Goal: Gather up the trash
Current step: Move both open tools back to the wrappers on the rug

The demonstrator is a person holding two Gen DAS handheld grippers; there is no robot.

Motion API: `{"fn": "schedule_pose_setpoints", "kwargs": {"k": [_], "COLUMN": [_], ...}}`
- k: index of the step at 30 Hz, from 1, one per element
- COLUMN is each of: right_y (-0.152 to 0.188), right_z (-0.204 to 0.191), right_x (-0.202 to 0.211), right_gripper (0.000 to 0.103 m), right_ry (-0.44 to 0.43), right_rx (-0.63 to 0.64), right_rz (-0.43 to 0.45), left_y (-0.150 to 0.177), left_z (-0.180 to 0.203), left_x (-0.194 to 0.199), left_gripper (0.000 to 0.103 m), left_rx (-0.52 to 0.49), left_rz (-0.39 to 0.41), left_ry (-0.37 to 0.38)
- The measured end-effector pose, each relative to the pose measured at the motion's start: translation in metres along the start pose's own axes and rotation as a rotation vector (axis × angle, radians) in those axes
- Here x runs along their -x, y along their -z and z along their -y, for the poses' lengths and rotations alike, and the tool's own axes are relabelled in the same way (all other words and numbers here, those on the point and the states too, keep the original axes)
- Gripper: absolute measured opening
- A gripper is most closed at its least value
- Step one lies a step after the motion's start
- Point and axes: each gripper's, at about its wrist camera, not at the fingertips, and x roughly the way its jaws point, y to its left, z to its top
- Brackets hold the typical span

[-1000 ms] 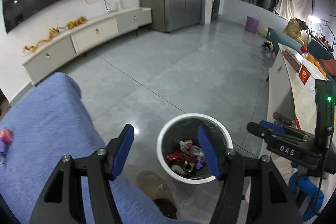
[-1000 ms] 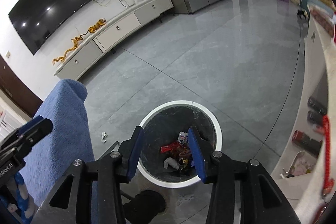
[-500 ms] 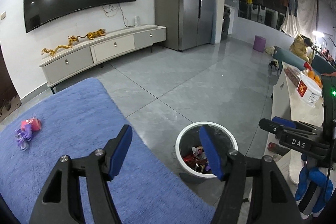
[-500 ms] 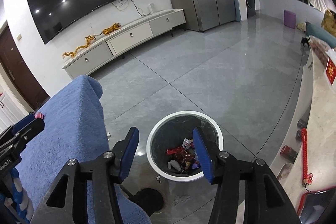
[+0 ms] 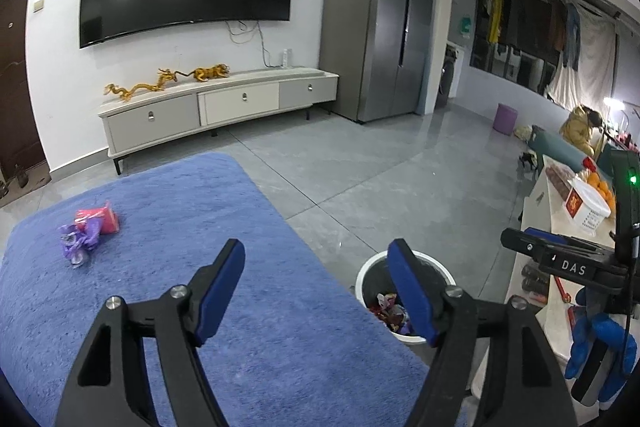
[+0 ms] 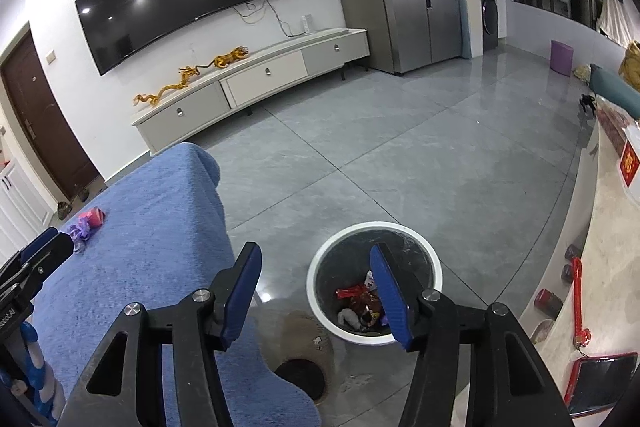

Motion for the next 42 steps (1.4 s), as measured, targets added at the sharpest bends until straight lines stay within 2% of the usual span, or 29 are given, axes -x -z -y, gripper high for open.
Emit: {"fn": "schedule_pose_setpoints", "kwargs": {"k": [16,42], "right_y": [-0.009,-0.002], "right_z": [-0.087,-0.236], "right_x": [-0.015,-0.053], "right_gripper": [0.056,0.058], "right_ry": [-0.076,-0.206], "right_rx": [0.136,0.356], "right_rz": [-0.001,-0.07], "left_y": [0.011,0.04], "left_z": [-0.08,-0.195], "left_x": [0.028,0.045], "left_gripper": [0.073,0.073], "left_rx": [0.113,0.266], "left_rz": [0.051,0.048], "left_ry": [-0.063,-0.172]}}
